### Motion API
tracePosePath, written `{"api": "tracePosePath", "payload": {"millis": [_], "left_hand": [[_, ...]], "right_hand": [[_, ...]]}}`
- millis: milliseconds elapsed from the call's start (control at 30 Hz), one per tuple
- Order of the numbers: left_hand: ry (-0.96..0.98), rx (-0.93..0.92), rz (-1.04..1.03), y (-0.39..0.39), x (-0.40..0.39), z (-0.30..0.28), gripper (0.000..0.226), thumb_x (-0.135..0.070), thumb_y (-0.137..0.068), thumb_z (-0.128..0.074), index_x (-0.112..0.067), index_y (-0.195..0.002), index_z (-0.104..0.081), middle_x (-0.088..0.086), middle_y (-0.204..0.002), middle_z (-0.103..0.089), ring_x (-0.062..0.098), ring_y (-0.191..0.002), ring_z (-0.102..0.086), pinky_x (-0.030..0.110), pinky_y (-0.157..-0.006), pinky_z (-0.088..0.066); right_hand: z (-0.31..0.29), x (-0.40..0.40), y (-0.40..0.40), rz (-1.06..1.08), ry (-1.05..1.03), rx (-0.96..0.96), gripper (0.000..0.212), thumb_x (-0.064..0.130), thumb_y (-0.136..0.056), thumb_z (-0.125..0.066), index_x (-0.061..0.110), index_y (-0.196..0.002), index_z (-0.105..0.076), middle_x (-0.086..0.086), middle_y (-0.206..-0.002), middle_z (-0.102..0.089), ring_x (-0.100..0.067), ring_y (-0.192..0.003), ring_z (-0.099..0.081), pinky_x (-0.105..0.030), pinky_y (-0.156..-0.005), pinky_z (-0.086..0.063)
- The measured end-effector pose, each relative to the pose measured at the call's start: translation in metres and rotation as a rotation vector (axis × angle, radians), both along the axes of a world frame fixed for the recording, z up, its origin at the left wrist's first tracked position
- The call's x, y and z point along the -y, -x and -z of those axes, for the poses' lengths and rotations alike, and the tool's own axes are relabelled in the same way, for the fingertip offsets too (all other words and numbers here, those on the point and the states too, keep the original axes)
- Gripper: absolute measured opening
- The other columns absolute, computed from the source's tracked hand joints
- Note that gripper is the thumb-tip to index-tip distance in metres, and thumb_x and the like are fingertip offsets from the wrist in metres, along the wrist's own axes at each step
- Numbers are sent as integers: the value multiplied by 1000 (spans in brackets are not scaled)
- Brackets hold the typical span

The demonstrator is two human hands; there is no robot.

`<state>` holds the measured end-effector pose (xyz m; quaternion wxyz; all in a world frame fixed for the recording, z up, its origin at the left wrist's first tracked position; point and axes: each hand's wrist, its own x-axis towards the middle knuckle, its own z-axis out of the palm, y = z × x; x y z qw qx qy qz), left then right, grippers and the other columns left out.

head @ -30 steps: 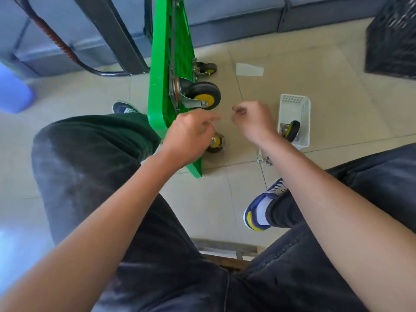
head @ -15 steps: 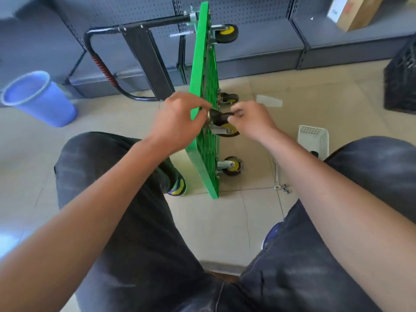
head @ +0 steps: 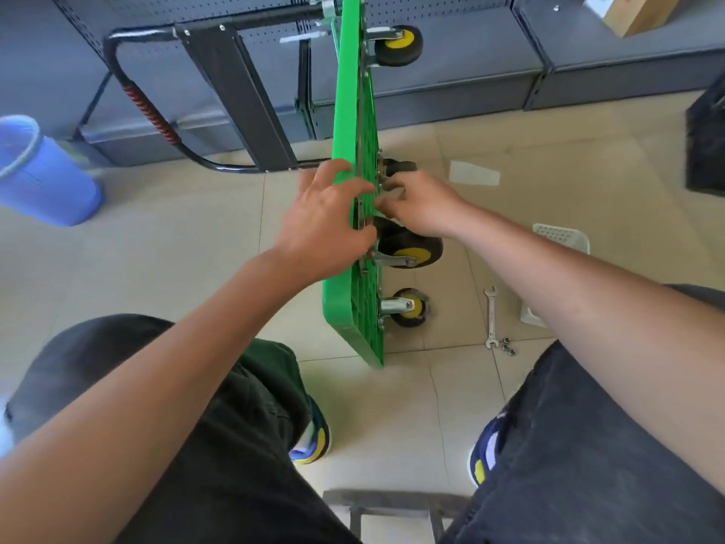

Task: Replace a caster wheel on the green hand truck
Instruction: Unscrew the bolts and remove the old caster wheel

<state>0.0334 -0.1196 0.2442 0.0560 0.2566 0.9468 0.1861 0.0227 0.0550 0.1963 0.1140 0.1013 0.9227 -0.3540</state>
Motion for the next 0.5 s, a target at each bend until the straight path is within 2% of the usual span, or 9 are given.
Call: {"api": "tracePosePath", "payload": {"millis": [100,200,267,333,367,500], "left_hand": [[59,-50,12,-1,-4,8,53,-23,-85,-67,-26,-138,-57,4,-155,-30,29,-142,-24,47,-104,-44],[100,-82,7,-1,-6,10,53,-24,-87,-64,-23,-139,-54,5,-157,-26,31,-142,-23,46,-97,-48],[118,-85,15,-1,-6,11,53,-24,-88,-62,-21,-140,-52,4,-158,-23,32,-142,-23,45,-95,-49],[104,-63,22,-1,-5,13,55,-21,-89,-62,-20,-142,-49,3,-160,-18,34,-139,-29,45,-95,-49],[97,-49,22,-1,-5,14,57,-18,-88,-62,-20,-143,-47,2,-161,-16,35,-136,-34,45,-95,-49],[82,-33,21,-1,-4,16,61,-14,-86,-62,-19,-144,-44,-1,-162,-12,36,-129,-46,45,-93,-50]], "right_hand": [[11,-2,11,-36,86,23,50,46,-99,-61,13,-136,-63,-10,-134,-66,-27,-123,-62,-41,-104,-50],[16,1,18,-102,129,54,30,37,-102,-58,15,-117,-73,-6,-111,-73,-23,-103,-67,-40,-94,-54],[16,1,21,-136,151,55,27,32,-104,-56,13,-111,-74,-2,-99,-72,-18,-93,-66,-30,-84,-53],[15,1,21,-140,177,59,21,29,-105,-56,15,-105,-72,8,-85,-66,-5,-78,-60,-15,-66,-45],[15,0,21,-138,192,57,18,28,-105,-57,18,-102,-71,12,-81,-63,0,-74,-57,-11,-60,-41],[17,-1,22,-114,239,80,19,30,-104,-59,19,-96,-71,9,-80,-64,-4,-72,-57,-22,-60,-40]]}}
